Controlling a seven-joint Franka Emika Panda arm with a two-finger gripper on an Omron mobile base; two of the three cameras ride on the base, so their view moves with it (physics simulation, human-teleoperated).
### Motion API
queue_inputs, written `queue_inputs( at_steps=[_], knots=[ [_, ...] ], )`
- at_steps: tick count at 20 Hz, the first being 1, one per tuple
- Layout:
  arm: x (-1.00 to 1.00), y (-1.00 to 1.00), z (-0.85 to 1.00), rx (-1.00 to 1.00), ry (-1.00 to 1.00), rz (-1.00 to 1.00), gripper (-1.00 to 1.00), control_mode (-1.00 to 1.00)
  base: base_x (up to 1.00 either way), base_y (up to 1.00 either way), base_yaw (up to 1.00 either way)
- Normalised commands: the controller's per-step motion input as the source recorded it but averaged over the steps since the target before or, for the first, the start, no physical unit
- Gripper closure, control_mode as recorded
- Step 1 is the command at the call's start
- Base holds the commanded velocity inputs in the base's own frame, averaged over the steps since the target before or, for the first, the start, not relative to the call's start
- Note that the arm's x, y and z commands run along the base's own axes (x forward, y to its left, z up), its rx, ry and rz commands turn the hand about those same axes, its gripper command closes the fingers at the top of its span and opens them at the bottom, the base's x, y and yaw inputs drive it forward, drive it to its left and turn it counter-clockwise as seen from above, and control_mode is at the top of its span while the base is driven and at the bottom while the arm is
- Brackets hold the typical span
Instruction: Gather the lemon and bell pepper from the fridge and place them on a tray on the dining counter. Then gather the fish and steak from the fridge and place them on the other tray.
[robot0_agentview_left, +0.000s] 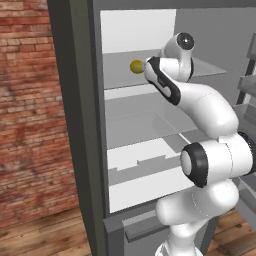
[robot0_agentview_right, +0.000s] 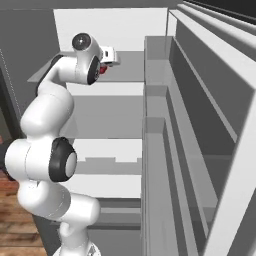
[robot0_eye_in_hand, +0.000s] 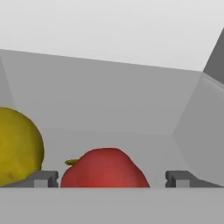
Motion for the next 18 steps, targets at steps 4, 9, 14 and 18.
queue_inputs(
  at_steps=[4, 9, 14, 18],
  knots=[
    [-0.4, -0.09, -0.3, 0.0, -0.04, 0.0, 1.0, -1.0, 0.0, 0.0, 0.0],
    [-0.59, -0.06, -0.26, 0.0, -0.08, 0.0, 1.0, -1.0, 0.0, 0.0, 0.0],
    [-0.42, 0.0, 0.3, 0.0, -0.18, -0.01, 1.0, -1.0, 0.0, 0.0, 0.0],
    [-0.71, 0.0, 0.66, 0.0, -0.1, -0.09, 1.0, -1.0, 0.0, 0.0, 0.0]
  ],
)
